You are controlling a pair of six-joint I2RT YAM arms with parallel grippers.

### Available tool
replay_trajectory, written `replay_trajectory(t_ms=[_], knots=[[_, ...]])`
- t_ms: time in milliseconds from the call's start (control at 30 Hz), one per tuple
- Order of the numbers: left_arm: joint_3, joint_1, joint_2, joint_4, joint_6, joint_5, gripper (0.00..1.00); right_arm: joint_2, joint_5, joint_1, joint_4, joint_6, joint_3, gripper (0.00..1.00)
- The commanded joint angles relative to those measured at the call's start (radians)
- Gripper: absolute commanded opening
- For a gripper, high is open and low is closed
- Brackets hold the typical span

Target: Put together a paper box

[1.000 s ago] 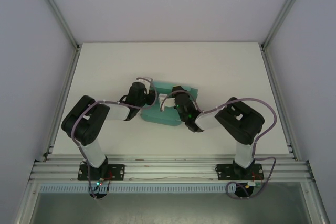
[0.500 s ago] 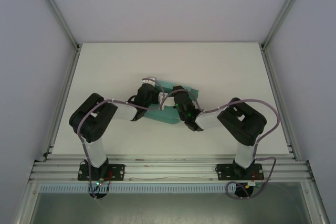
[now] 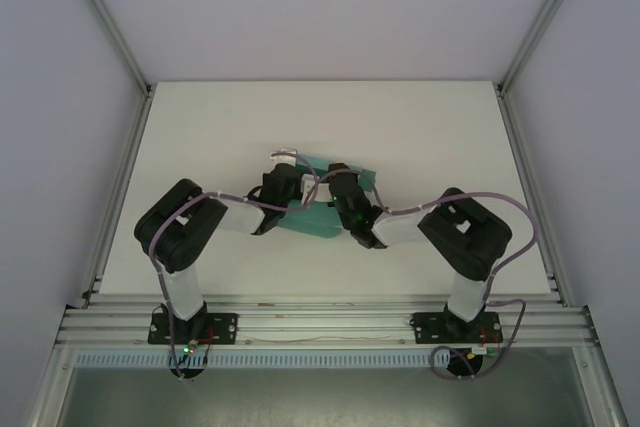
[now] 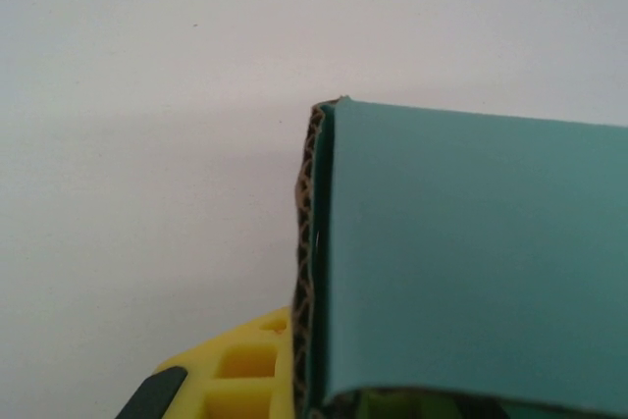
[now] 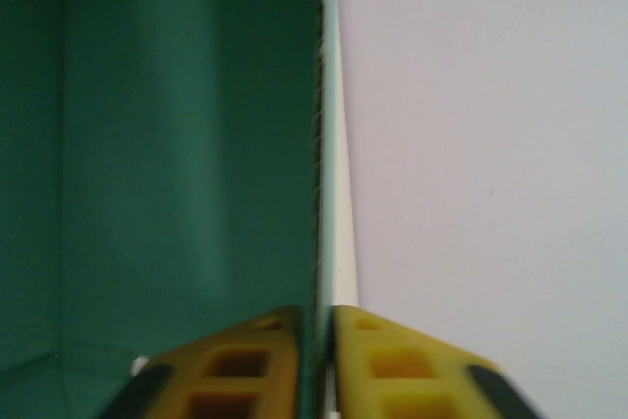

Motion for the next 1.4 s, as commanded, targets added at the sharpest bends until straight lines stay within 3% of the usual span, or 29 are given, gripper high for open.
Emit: replay_trajectory(t_ms=[0,67,133,200,300,433,567,933,1067,1233,1367], knots=[[-0.034,0.028,-0.04,-0.016,0.035,0.011,0.0,-0.091,-0.007,0.0,-0.153,0.161,0.034,0.34],[-0.055,0.028,-0.049,0.001,0.035,0.035,0.0,-0.143,-0.019,-0.007,-0.201,0.219,0.033,0.48],[-0.057,0.028,-0.052,-0.012,0.018,0.041,0.0,-0.201,-0.049,-0.011,-0.269,0.278,0.024,0.68],[-0.048,0.027,-0.05,-0.032,0.007,0.041,0.0,-0.269,-0.102,-0.025,-0.372,0.369,0.016,1.0],[-0.063,0.026,-0.06,-0.017,-0.005,0.051,0.0,-0.359,-0.186,-0.064,-0.452,0.515,-0.007,1.0],[-0.084,0.026,-0.073,-0.011,-0.015,0.077,0.0,-0.466,-0.241,-0.137,-0.414,0.737,-0.044,1.0],[-0.089,0.026,-0.077,-0.026,-0.035,0.082,0.0,-0.486,-0.277,-0.213,-0.488,0.966,0.015,1.0],[-0.109,0.026,-0.072,-0.01,-0.035,0.1,0.0,-0.317,-0.271,-0.293,-0.587,1.113,0.093,1.0],[-0.096,0.026,-0.066,-0.039,-0.036,0.102,0.0,-0.252,-0.347,-0.318,-0.614,1.104,0.11,0.98],[-0.065,0.026,-0.052,-0.083,-0.032,0.109,0.0,-0.22,-0.537,-0.319,-0.617,1.065,0.089,0.95],[-0.055,0.026,-0.04,-0.088,-0.036,0.128,0.0,-0.197,-0.555,-0.316,-0.531,1.096,0.071,0.95]])
